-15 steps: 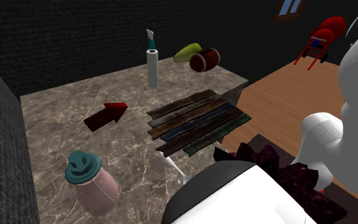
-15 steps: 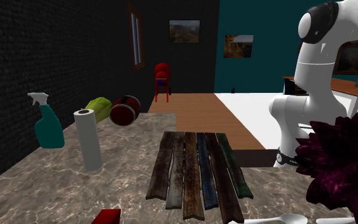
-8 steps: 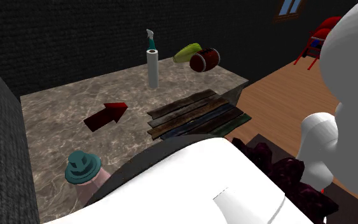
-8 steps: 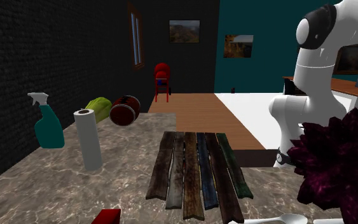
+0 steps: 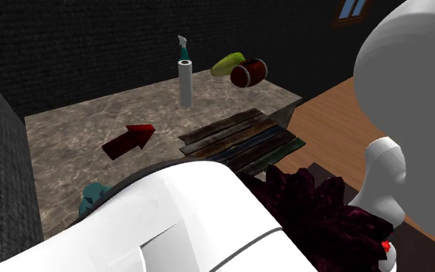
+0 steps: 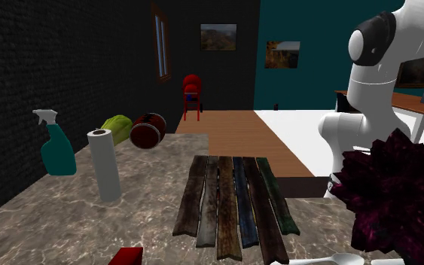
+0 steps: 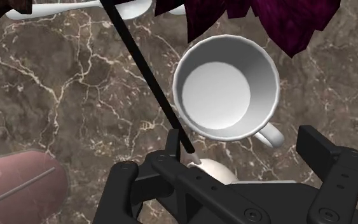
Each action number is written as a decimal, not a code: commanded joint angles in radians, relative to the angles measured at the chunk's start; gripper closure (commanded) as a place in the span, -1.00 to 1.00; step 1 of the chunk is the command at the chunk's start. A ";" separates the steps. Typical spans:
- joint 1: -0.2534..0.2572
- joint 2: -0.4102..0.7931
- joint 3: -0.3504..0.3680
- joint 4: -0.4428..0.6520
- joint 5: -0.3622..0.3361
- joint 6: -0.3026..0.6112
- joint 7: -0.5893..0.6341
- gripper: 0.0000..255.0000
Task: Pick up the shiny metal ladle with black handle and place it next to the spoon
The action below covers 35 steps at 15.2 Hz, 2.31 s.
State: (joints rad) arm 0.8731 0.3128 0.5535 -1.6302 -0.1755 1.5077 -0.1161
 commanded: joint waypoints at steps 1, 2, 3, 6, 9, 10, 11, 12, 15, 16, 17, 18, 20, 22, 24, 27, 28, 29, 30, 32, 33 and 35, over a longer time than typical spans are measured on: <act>-0.007 -0.011 -0.001 -0.048 0.004 0.037 -0.002 -1.00; -0.007 -0.011 -0.001 -0.048 0.004 0.037 -0.002 -1.00; -0.007 -0.011 -0.001 -0.048 0.004 0.037 -0.002 -1.00; -0.007 -0.011 -0.001 -0.048 0.004 0.037 -0.002 -1.00; -0.007 -0.011 -0.001 -0.048 0.004 0.037 -0.002 -1.00; -0.007 -0.011 -0.001 -0.048 0.004 0.037 -0.002 1.00; -0.007 -0.011 -0.001 -0.048 0.004 0.037 -0.002 1.00; -0.007 -0.011 -0.001 -0.048 0.004 0.037 -0.002 1.00; -0.007 -0.011 -0.001 -0.048 0.004 0.037 -0.002 1.00; -0.007 -0.011 -0.001 -0.048 0.004 0.037 -0.002 1.00; -0.007 -0.011 -0.001 -0.048 0.004 0.037 -0.002 1.00; -0.007 -0.011 -0.001 -0.048 0.004 0.037 -0.002 1.00; -0.007 -0.011 -0.001 -0.048 0.004 0.037 -0.002 -1.00; -0.079 -0.196 0.015 -0.301 0.017 0.271 -0.176 -1.00; -0.125 -0.356 0.004 -0.523 0.054 0.511 -0.366 -1.00; -0.135 -0.513 -0.067 -0.799 0.135 0.882 -0.677 -1.00; -0.125 -0.536 -0.104 -0.873 0.171 1.007 -0.794 -1.00; -0.112 -0.542 -0.135 -0.916 0.200 1.090 -0.876 -1.00; -0.120 -0.528 -0.128 -0.918 0.193 1.105 -0.871 -1.00; -0.120 -0.542 -0.118 -0.747 0.241 1.054 -0.828 -1.00; -0.120 -0.543 -0.118 -0.771 0.237 1.060 -0.835 -1.00; -0.124 -0.545 -0.115 -0.816 0.230 1.070 -0.849 -1.00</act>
State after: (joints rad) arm 0.7567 -0.2412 0.4479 -2.3982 0.0938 2.5856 -0.9466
